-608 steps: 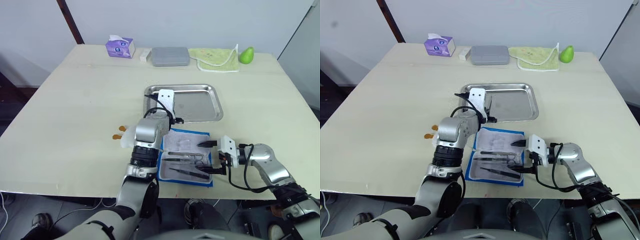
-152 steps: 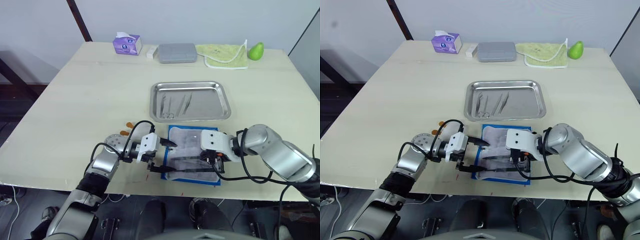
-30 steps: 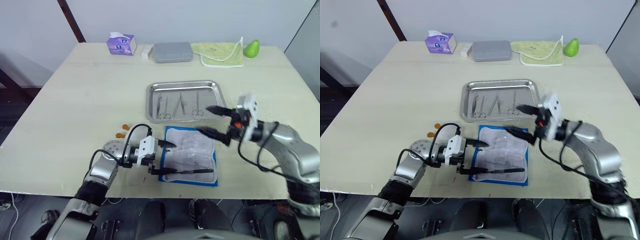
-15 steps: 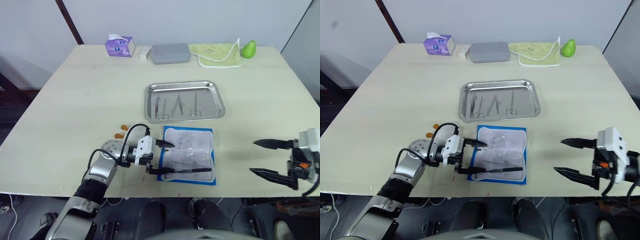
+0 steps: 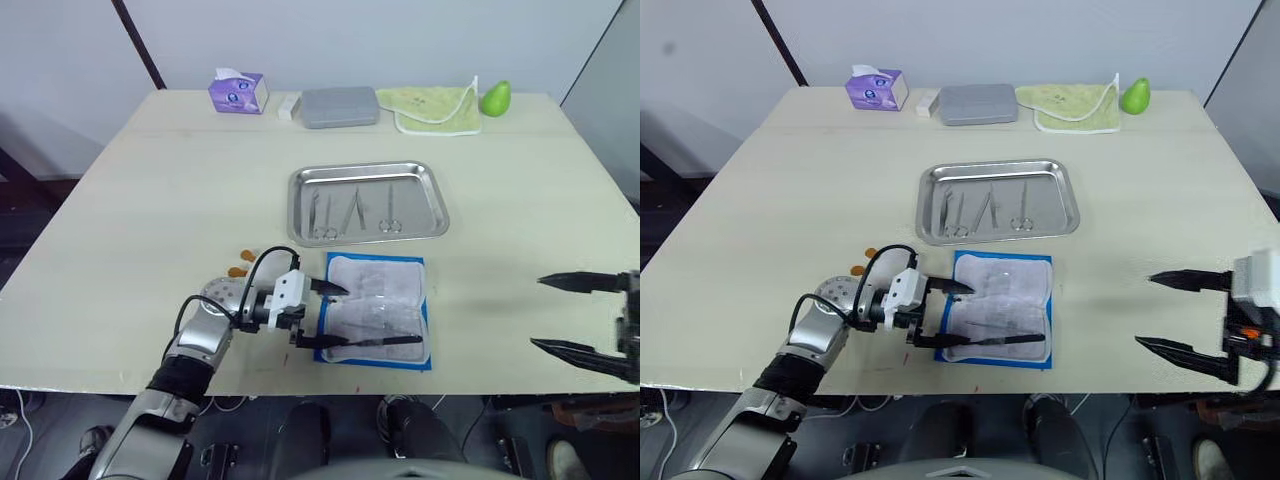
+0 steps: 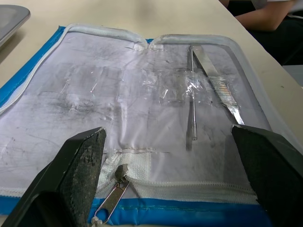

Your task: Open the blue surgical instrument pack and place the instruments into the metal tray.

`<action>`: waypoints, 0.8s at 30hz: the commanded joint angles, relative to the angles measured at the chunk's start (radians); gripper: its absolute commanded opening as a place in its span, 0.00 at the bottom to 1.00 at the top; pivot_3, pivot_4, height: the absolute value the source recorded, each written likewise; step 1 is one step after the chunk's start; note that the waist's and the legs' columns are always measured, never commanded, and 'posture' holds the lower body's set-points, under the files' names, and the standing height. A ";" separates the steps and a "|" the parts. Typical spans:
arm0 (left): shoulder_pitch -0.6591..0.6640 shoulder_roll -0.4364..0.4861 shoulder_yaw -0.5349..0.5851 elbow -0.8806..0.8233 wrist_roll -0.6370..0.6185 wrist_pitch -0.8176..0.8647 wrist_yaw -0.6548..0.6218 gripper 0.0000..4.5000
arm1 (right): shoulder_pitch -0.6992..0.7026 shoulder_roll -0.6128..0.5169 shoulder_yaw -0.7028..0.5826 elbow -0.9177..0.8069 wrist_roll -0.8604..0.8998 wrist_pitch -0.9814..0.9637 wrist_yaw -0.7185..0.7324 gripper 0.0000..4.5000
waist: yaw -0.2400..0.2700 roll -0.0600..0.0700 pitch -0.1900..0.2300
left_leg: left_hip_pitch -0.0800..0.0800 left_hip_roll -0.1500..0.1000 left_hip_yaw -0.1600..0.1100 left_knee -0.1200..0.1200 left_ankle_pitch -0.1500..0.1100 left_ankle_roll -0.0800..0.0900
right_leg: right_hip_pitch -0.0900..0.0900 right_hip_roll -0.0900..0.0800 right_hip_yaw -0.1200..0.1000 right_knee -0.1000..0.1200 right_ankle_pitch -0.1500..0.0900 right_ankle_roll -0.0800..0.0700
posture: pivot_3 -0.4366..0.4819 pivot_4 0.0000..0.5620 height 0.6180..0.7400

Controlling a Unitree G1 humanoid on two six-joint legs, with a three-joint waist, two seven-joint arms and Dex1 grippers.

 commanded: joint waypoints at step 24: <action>0.045 0.039 -0.004 -0.006 0.019 0.017 -0.008 1.00 | -0.494 0.171 0.976 0.053 -0.412 0.061 -0.397 0.37 | -0.013 -0.006 0.004 | 0.001 0.000 0.002 -0.001 0.000 0.000 | -0.001 0.000 0.003 0.000 0.001 -0.004 | 0.48 0.27 1.00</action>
